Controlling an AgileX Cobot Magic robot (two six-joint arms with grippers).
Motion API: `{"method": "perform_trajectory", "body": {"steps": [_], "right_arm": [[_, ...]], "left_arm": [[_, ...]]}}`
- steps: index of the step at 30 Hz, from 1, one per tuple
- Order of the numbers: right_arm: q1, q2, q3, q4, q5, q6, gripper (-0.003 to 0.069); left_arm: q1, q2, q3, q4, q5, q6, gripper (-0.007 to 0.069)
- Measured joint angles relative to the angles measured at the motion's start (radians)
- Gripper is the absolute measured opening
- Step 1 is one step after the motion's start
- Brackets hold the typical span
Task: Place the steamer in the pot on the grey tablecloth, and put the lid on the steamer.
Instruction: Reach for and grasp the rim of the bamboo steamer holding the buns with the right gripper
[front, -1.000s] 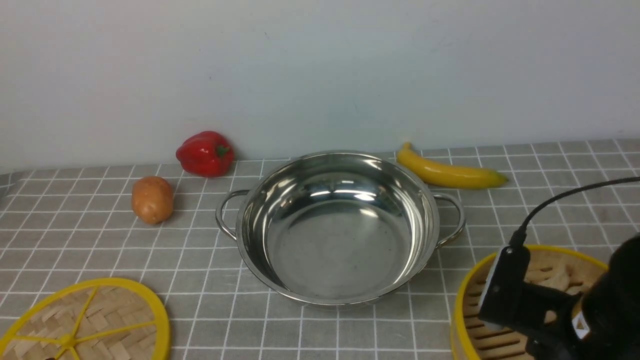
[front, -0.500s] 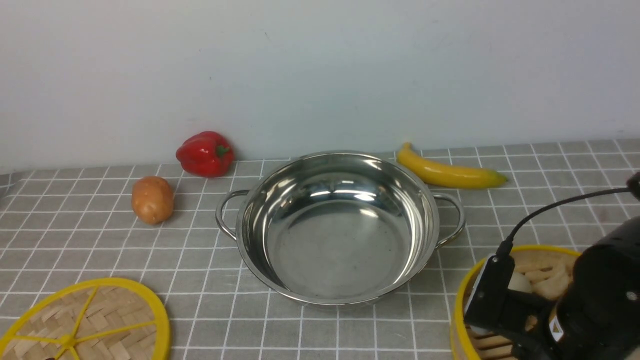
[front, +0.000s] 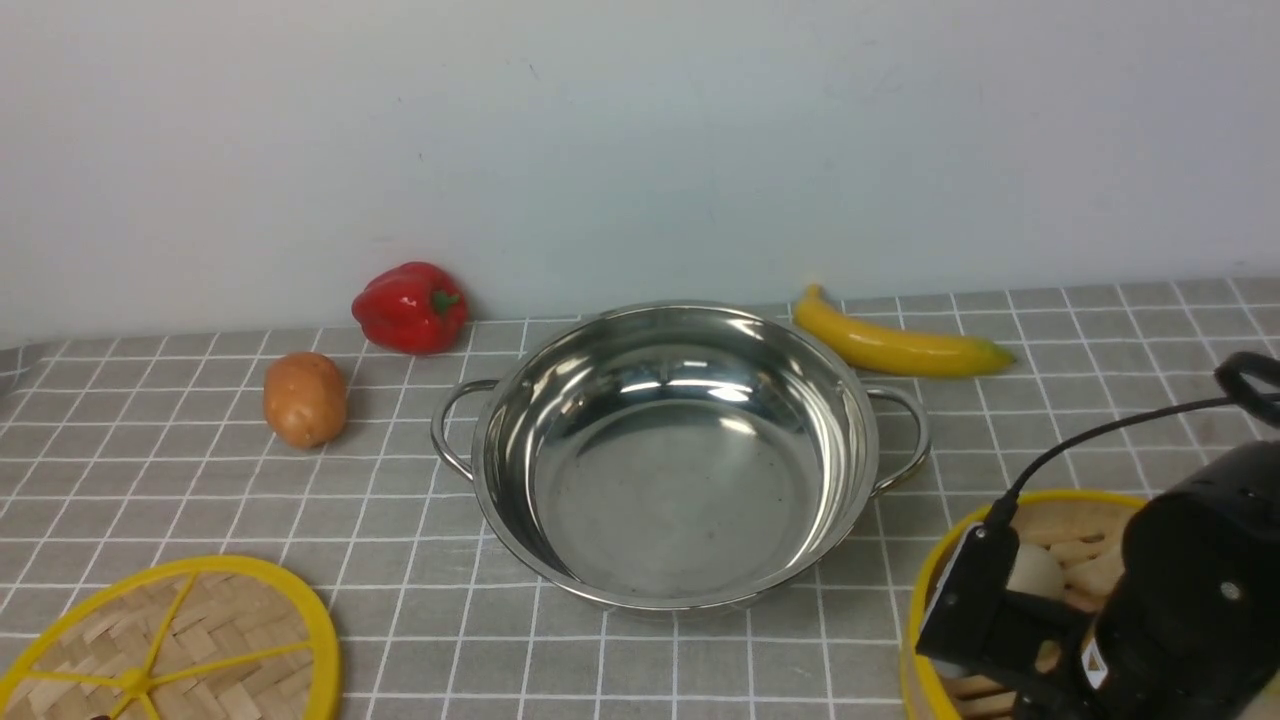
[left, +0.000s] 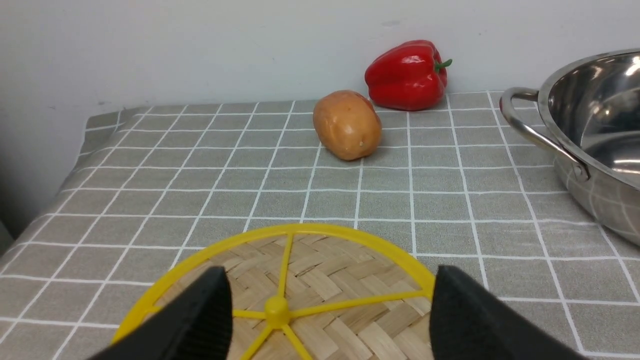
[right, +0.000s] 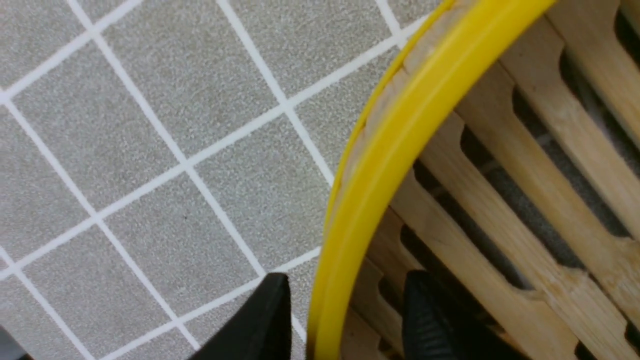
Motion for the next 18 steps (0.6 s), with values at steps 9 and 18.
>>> {"method": "perform_trajectory", "body": {"steps": [9, 18], "right_arm": [[0.001, 0.007, 0.0, 0.015, 0.005, 0.018, 0.0058], [0.001, -0.066, -0.075, -0.092, 0.094, 0.126, 0.0068]], "left_arm": [[0.0, 0.0, 0.0, 0.0, 0.0, 0.0, 0.0492], [0.0, 0.0, 0.0, 0.0, 0.0, 0.0, 0.0492]]}}
